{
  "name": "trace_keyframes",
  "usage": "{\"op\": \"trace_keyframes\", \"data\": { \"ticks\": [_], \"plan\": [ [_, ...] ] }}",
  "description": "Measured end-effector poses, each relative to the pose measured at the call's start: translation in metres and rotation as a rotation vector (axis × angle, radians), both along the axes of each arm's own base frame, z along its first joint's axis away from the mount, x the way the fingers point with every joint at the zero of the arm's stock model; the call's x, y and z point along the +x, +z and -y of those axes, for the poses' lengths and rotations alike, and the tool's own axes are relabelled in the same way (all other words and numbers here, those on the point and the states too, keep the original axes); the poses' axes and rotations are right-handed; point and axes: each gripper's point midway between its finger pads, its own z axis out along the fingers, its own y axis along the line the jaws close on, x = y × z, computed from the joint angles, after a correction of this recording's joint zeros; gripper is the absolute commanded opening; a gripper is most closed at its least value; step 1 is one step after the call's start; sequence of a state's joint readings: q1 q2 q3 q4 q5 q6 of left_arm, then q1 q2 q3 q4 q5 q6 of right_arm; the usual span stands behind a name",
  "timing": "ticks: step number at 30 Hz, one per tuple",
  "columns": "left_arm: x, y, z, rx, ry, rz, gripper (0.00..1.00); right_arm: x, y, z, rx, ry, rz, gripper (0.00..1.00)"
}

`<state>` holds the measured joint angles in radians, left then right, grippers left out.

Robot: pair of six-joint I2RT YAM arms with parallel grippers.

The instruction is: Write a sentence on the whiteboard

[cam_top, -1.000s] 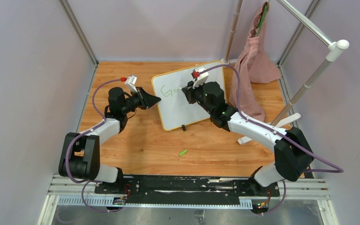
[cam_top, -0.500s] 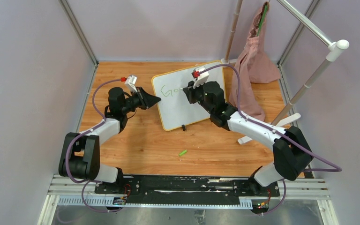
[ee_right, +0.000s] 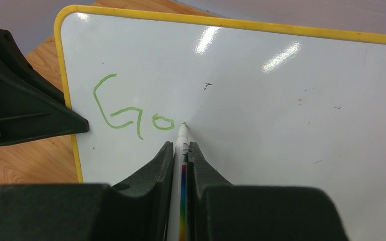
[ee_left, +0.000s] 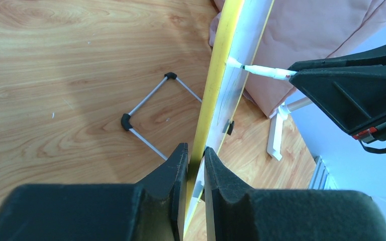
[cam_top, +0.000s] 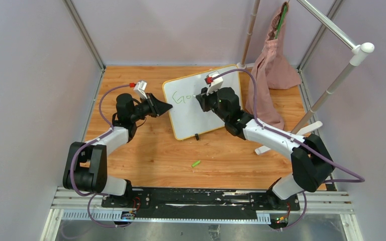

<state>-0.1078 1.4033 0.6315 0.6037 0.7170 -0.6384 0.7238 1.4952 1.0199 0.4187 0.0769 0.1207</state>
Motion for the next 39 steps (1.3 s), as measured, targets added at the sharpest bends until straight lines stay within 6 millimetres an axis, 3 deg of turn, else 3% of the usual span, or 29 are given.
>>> {"op": "trace_keyframes", "data": {
  "ticks": [18,39],
  "plan": [
    [0.000,0.000,0.000,0.000,0.001,0.000,0.00,-0.004,-0.011,0.005,-0.012,-0.005,-0.018,0.00],
    [-0.001,0.000,0.001,-0.001,-0.007,0.001,0.00,0.006,-0.005,0.013,-0.007,-0.039,-0.023,0.00]
  ]
}}
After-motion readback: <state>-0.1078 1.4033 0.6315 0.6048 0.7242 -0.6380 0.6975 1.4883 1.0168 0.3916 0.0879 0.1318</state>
